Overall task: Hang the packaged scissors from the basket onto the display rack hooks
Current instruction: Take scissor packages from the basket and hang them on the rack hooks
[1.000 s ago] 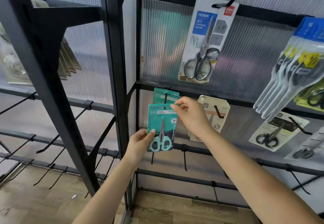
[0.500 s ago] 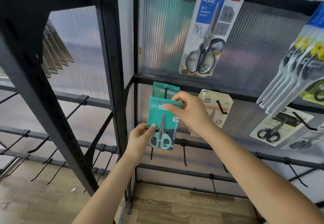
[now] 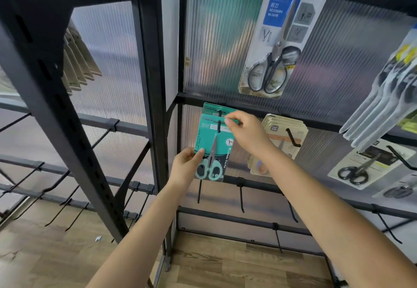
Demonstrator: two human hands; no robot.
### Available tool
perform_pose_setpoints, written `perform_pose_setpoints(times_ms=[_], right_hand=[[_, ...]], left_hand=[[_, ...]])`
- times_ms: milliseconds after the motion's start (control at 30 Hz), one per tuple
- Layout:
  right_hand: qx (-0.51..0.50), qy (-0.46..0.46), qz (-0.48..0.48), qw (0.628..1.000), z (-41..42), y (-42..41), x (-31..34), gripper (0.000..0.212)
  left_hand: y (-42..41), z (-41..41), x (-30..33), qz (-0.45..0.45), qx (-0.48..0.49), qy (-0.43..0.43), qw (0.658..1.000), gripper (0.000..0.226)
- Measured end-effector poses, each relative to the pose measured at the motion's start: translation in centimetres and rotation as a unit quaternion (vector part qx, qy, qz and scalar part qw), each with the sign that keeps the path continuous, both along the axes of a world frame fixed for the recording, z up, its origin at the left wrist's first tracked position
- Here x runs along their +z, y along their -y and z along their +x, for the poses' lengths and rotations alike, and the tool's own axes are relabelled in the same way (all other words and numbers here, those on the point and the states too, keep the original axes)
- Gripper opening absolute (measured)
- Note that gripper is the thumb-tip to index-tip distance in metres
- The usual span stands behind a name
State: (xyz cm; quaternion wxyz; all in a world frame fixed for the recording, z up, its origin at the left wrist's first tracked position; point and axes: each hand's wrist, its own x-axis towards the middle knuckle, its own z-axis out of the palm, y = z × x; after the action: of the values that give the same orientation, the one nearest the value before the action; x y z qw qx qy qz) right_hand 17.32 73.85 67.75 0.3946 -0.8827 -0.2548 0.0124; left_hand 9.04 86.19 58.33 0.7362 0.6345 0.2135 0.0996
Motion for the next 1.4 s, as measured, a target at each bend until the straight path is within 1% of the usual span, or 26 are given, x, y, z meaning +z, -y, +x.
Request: perform_pose_setpoints(times_ms=[133, 233, 333, 467, 567, 667, 733, 800, 833, 867, 933, 967, 1033, 1067, 1133, 1200, 1267, 1333, 1400], right_hand=[[-0.035, 0.072, -0.040, 0.996, 0.9, 0.2, -0.2, 0.019], [-0.059, 0.113, -0.049, 0.991, 1.7, -0.1, -0.4, 0.014], [-0.071, 0.147, -0.055, 0.985, 2.3, -0.2, -0.4, 0.017], [-0.071, 0.156, -0.069, 0.983, 1.9, 0.3, -0.5, 0.027], [-0.088, 0.149, -0.081, 0.982, 0.9, 1.5, -0.4, 0.034], [-0.095, 0.141, -0.098, 0.981, -0.6, 3.4, -0.5, 0.029], [-0.096, 0.142, -0.094, 0.981, -1.9, 5.1, -0.7, 0.026], [-0.093, 0.145, -0.112, 0.979, -3.6, 7.5, -1.3, 0.026], [-0.094, 0.145, -0.128, 0.977, -4.5, 9.0, -1.7, 0.027], [-0.100, 0.143, -0.144, 0.974, -5.5, 10.7, -2.3, 0.027], [-0.126, 0.134, -0.164, 0.969, -7.3, 14.5, -3.5, 0.027], [-0.142, 0.126, -0.172, 0.967, -8.3, 16.6, -4.0, 0.027], [-0.178, 0.109, -0.189, 0.960, -10.2, 21.3, -4.9, 0.027], [-0.202, 0.095, -0.192, 0.956, -11.5, 23.9, -5.1, 0.028], [-0.257, 0.080, -0.192, 0.944, -14.2, 29.4, -5.5, 0.032], [-0.311, 0.076, -0.208, 0.924, -17.6, 35.3, -6.1, 0.035], [-0.368, 0.058, -0.221, 0.901, -21.6, 41.1, -7.0, 0.034], [-0.420, 0.033, -0.232, 0.877, -26.0, 46.6, -8.1, 0.028], [-0.460, 0.003, -0.244, 0.854, -30.3, 51.5, -9.2, 0.028]], left_hand=[[-0.3, 1.8, -0.2, 0.014, 0.004, -0.008, 1.000, 0.016], [-0.3, 3.2, -0.3, 0.057, -0.008, -0.023, 0.998, 0.022], [-0.2, 4.4, -0.1, 0.113, -0.023, -0.033, 0.993, 0.022], [-0.1, 5.5, 0.4, 0.203, -0.016, -0.054, 0.977, 0.029], [0.6, 5.5, 0.5, 0.261, 0.023, -0.064, 0.963, 0.029], [1.3, 4.5, 0.9, 0.281, 0.059, -0.062, 0.956, 0.035], [2.1, 3.2, 0.6, 0.326, 0.082, -0.072, 0.939, 0.044], [3.6, 1.3, 0.1, 0.420, 0.079, -0.081, 0.900, 0.045], [4.8, 0.4, -0.2, 0.489, 0.050, -0.064, 0.868, 0.045], [6.1, -0.4, -0.5, 0.555, 0.002, -0.037, 0.831, 0.045], [9.3, -1.2, -1.4, 0.646, -0.104, -0.011, 0.756, 0.047], [11.2, -1.6, -1.4, 0.679, -0.140, 0.001, 0.720, 0.046], [16.4, -3.1, -0.1, 0.700, -0.215, 0.006, 0.681, 0.035], [19.5, -3.9, 0.3, 0.705, -0.238, 0.033, 0.667, 0.033], [25.8, -5.1, 0.7, 0.714, -0.293, 0.084, 0.631, 0.036], [32.7, -7.0, 1.0, 0.709, -0.350, 0.114, 0.601, 0.036], [39.2, -9.7, 0.7, 0.694, -0.393, 0.152, 0.584, 0.037], [45.2, -12.5, -0.2, 0.672, -0.434, 0.179, 0.573, 0.038], [50.6, -15.1, -1.3, 0.648, -0.482, 0.210, 0.551, 0.041]])
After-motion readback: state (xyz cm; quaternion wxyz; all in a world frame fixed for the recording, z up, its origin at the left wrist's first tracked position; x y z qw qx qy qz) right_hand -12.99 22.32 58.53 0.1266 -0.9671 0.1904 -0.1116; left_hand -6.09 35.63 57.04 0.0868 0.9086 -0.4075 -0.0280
